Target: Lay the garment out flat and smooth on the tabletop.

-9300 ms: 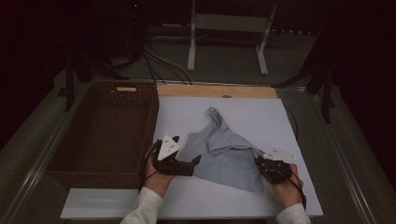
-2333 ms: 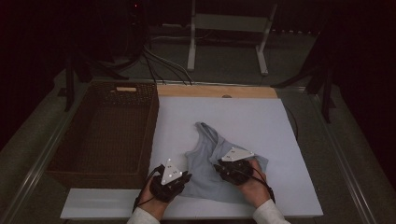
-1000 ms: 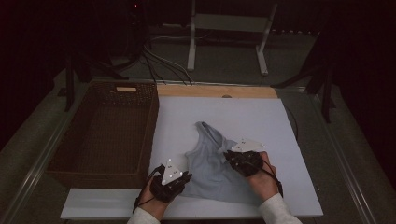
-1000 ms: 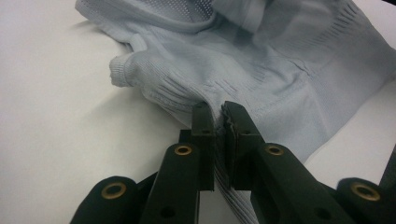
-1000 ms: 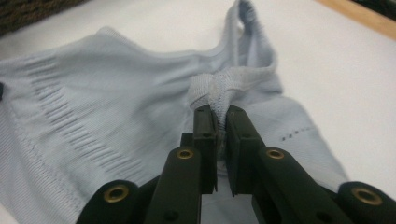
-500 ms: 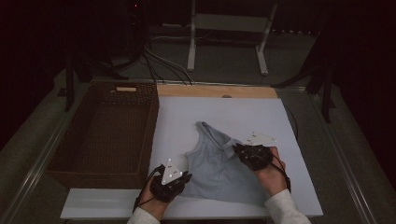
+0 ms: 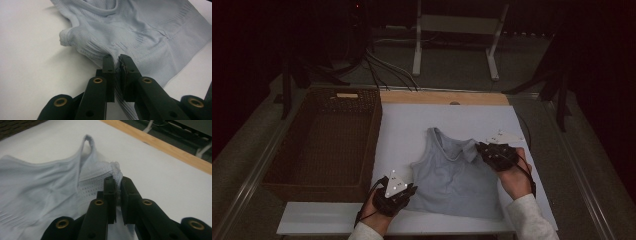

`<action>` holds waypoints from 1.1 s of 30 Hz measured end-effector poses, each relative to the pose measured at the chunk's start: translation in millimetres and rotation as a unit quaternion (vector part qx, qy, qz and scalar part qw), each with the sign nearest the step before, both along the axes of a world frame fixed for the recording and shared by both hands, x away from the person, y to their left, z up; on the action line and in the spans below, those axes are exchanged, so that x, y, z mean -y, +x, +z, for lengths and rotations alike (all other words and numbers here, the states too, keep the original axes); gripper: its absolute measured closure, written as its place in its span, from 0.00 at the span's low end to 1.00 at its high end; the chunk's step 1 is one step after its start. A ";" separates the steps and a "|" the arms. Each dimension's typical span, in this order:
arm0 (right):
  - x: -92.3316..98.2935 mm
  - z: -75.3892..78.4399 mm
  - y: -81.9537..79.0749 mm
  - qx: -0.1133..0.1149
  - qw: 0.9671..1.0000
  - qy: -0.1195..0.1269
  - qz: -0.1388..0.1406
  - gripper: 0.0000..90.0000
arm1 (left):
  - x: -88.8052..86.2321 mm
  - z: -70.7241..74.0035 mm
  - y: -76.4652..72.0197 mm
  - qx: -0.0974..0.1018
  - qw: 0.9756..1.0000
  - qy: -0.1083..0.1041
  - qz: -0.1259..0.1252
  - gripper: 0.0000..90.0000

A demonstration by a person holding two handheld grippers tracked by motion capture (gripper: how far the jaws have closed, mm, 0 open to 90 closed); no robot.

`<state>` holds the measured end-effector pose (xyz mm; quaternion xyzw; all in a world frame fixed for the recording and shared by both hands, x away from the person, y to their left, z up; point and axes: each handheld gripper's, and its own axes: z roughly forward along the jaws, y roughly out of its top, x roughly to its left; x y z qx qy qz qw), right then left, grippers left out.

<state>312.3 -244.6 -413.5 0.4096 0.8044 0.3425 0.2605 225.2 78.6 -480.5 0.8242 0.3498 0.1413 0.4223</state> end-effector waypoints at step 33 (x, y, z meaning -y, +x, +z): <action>38.6 -15.9 21.7 -0.018 0.996 0.000 -0.082 0.46 | -1.1 -2.6 3.3 -0.007 1.000 0.004 0.010 0.92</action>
